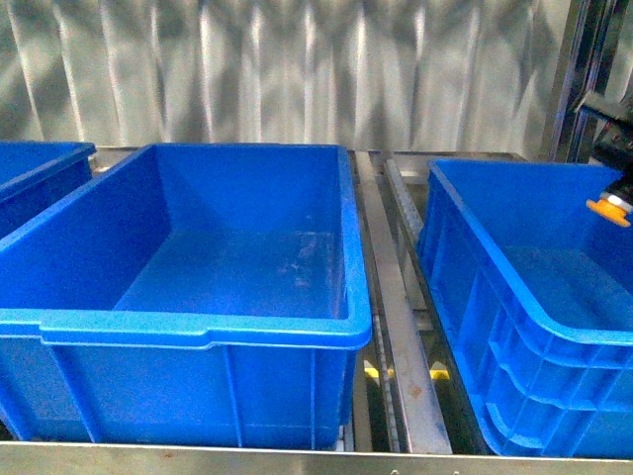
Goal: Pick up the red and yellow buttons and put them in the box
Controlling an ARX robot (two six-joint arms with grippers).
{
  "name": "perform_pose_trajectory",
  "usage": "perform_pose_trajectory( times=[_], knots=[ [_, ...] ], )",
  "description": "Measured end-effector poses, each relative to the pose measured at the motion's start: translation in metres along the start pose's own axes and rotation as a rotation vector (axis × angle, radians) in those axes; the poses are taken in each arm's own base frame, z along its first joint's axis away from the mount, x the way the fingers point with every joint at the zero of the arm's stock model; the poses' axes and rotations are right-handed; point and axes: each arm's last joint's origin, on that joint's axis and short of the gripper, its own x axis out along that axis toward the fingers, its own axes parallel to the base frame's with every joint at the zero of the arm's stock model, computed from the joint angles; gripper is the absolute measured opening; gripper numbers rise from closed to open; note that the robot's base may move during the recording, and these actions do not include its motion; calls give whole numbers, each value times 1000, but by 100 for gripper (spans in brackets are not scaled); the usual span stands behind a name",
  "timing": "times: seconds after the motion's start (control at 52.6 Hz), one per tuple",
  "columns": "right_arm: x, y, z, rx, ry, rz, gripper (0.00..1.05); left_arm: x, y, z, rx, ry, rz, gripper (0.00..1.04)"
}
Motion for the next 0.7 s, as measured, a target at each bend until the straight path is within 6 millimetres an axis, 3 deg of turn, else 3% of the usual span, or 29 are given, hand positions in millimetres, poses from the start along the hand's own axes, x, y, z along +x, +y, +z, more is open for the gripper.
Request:
perform_pose_trajectory(
  times=[0.133, 0.323, 0.457, 0.628, 0.704],
  knots=[
    [52, -8, -11, -166, 158, -80, 41, 0, 0, 0, 0, 0, 0, 97],
    [102, -19, -23, -244, 322, -124, 41, 0, 0, 0, 0, 0, 0, 97],
    [122, -17, -29, -279, 376, -122, 41, 0, 0, 0, 0, 0, 0, 97],
    [134, -16, -36, -308, 441, -116, 41, 0, 0, 0, 0, 0, 0, 97],
    [137, -16, -40, -313, 459, -114, 50, 0, 0, 0, 0, 0, 0, 97]
  ],
)
